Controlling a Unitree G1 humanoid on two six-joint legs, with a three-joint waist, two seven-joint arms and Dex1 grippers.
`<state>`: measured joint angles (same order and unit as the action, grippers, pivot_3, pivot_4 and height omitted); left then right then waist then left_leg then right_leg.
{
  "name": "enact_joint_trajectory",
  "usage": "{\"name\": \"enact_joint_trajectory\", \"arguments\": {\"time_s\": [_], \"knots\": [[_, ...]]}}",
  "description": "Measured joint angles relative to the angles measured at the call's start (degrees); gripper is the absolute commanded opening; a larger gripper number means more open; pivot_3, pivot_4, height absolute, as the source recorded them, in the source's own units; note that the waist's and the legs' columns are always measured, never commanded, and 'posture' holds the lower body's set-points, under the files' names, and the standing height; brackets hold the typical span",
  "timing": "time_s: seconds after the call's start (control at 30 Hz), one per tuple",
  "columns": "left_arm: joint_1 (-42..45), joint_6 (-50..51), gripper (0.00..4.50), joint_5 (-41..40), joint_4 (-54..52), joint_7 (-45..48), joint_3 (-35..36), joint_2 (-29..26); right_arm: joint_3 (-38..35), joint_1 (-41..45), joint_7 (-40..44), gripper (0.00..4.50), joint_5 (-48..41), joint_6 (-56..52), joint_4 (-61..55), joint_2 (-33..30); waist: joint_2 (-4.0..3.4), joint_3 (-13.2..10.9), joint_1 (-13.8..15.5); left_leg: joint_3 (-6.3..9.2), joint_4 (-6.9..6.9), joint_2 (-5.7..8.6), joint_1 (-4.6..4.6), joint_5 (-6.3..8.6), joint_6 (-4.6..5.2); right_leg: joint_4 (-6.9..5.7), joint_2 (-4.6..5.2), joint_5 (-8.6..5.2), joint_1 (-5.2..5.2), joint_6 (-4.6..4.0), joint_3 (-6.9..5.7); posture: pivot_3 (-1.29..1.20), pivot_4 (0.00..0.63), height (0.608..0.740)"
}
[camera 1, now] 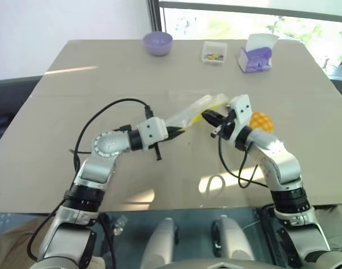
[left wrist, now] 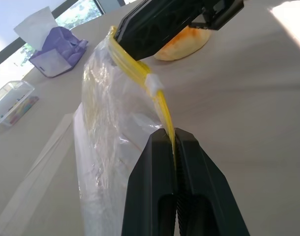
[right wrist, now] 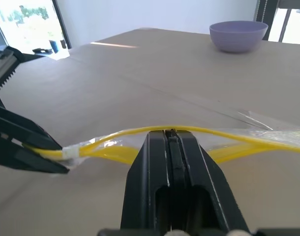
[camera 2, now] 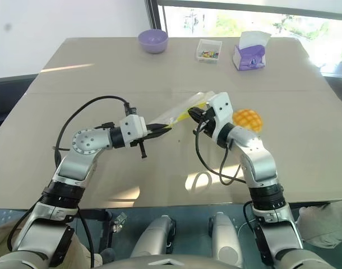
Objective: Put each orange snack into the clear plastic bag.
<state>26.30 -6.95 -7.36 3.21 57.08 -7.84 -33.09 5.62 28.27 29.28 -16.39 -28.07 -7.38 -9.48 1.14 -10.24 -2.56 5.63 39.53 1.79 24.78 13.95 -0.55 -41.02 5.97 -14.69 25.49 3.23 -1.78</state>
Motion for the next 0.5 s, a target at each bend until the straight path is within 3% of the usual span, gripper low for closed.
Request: {"name": "enact_joint_trajectory", "arguments": {"time_s": [0.1,0.2,0.33,0.5], "knots": [[-0.10,0.01,0.00,-1.31,-0.12,0.50,0.14,0.03,1.85,0.06,-3.15,0.08,4.82,5.03,3.99,0.53,0.00,0.00,0.05,-0.02,0.00,0.01,-0.01,0.00,0.00,0.00,0.00,0.00,-0.01,0.00,0.01,0.00,0.150,0.666],[-0.14,-0.02,0.00,-1.81,-0.22,0.64,0.58,-0.04,7.56,0.29,-6.08,0.08,16.00,13.47,10.52,-3.98,0.00,0.00,0.17,-0.04,0.00,0.03,0.01,0.00,0.00,0.01,0.02,0.00,0.01,0.00,0.01,0.00,0.150,0.666],[-0.07,-1.04,0.00,-1.79,0.11,0.27,0.65,-0.01,10.96,0.44,-6.69,0.08,23.14,18.83,14.55,-7.30,0.00,0.00,0.03,-0.06,0.00,0.00,0.00,0.00,0.00,0.00,0.00,0.00,0.02,0.00,0.03,0.00,0.150,0.666],[0.25,-1.33,0.00,-1.83,1.31,0.19,0.66,0.16,5.93,-0.01,-5.09,0.08,15.19,16.50,14.45,-1.14,0.00,0.00,-0.35,-0.07,0.00,-0.04,0.00,0.00,0.00,-0.06,-0.03,0.00,0.05,-0.01,0.07,0.00,0.150,0.666]]}}
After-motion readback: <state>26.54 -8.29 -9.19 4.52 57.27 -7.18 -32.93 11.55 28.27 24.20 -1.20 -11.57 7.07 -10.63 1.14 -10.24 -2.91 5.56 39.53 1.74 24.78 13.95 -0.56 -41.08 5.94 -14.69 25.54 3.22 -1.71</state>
